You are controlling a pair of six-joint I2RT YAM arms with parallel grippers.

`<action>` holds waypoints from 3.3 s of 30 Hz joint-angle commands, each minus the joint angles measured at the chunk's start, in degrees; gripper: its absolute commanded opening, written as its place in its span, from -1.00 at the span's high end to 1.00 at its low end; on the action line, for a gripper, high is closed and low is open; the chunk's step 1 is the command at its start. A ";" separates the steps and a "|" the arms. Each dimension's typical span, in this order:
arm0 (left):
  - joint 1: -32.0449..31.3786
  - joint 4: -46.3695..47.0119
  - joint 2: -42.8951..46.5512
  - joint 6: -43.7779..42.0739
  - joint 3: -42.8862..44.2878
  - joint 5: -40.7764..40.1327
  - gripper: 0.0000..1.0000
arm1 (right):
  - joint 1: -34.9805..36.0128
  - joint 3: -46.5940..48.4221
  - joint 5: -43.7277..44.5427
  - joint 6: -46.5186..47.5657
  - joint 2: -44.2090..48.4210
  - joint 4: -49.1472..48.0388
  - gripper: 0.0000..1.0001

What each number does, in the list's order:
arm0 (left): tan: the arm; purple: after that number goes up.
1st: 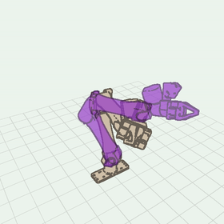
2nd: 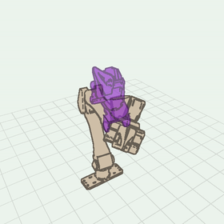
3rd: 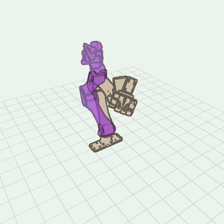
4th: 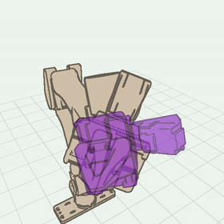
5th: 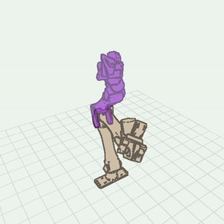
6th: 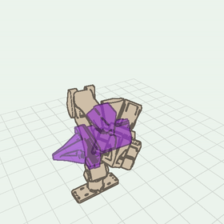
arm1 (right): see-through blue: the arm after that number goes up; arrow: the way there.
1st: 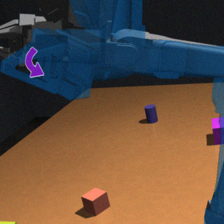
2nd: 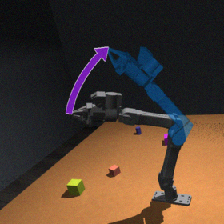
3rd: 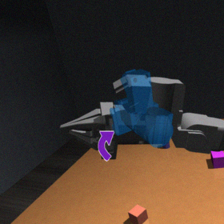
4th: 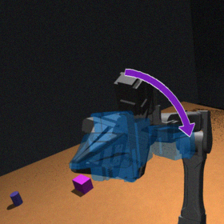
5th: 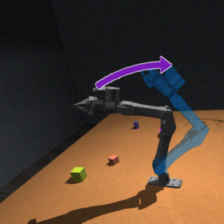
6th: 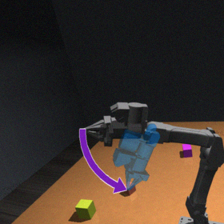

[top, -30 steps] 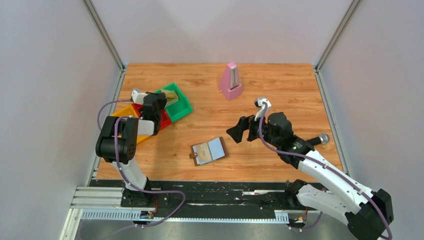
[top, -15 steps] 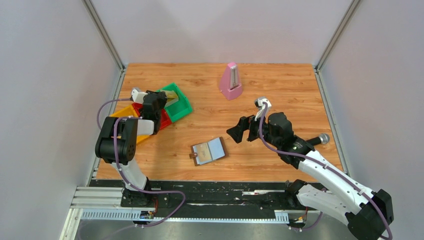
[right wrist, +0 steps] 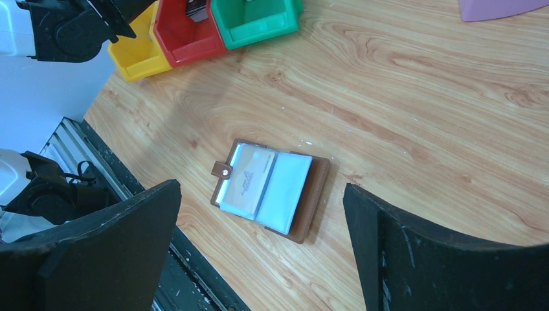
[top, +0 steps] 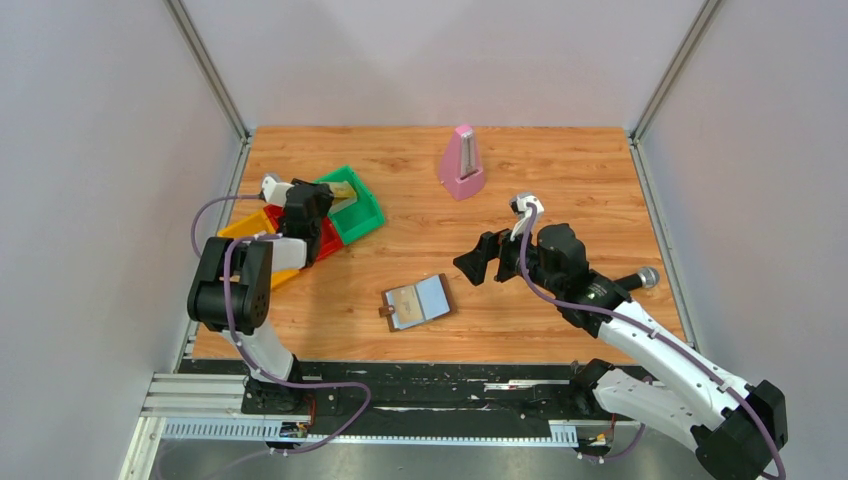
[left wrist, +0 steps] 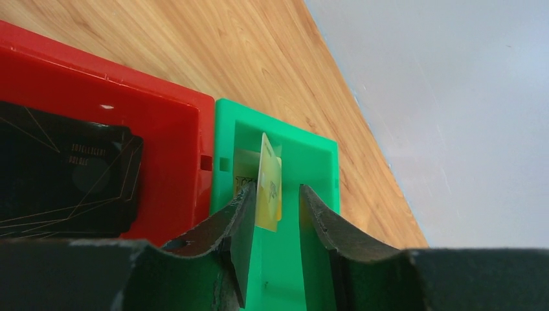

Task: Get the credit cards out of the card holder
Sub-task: Place the credit card in the storage box, then remove the credit card from the card holder.

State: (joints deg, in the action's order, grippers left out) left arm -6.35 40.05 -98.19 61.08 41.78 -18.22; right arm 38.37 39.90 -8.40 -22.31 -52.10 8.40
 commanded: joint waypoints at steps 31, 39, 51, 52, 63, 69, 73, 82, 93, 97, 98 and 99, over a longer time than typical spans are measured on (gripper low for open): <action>-0.24 -53.69 28.90 -29.50 15.52 30.17 0.10 | -0.14 1.42 -7.35 -14.00 -8.24 0.85 -0.25; -1.40 -64.66 33.82 -32.65 6.24 48.26 0.12 | 3.89 3.28 -8.99 -17.54 -19.12 -1.65 -0.03; -2.11 -66.20 37.92 -32.98 1.31 52.08 0.07 | 16.58 17.93 11.61 -12.89 -38.31 8.16 -0.48; -2.14 -66.30 38.12 -32.79 1.48 52.46 0.07 | 17.48 18.95 12.57 -12.43 -39.51 8.84 -0.48; -2.09 -64.96 37.72 -30.91 -0.91 51.44 0.05 | 21.84 25.55 19.10 -10.57 -48.32 13.08 -0.53; -2.09 -64.14 38.01 -29.48 -2.16 50.19 0.03 | 24.00 27.63 22.62 -10.17 -52.25 15.10 -0.51; -2.10 -64.20 37.83 -29.11 -2.45 49.92 0.03 | 25.56 29.30 25.24 -10.08 -54.62 17.13 -0.52; -2.11 -63.21 38.96 -27.89 -3.97 47.50 0.03 | 27.72 30.32 27.83 -10.83 -55.34 19.01 -0.50; -2.09 -62.31 38.77 -27.56 -5.10 47.93 0.03 | 24.39 31.67 27.44 -10.90 -50.89 19.65 -0.40; -2.10 -62.12 39.22 -27.32 -5.41 47.96 0.03 | 28.67 32.05 27.50 -10.91 -52.11 19.72 -0.46; -2.09 -62.12 39.22 -27.20 -5.62 48.00 0.03 | 28.68 32.19 27.36 -10.93 -52.48 19.77 -0.47; -2.09 -62.03 39.22 -27.09 -5.72 48.01 0.03 | 28.69 32.34 27.17 -11.04 -52.81 19.79 -0.47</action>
State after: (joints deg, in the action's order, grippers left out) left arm -8.54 -23.94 -60.34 33.28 36.80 29.65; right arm 66.28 69.80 18.15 -32.91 -105.67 27.68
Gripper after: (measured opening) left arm 0.485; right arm 0.729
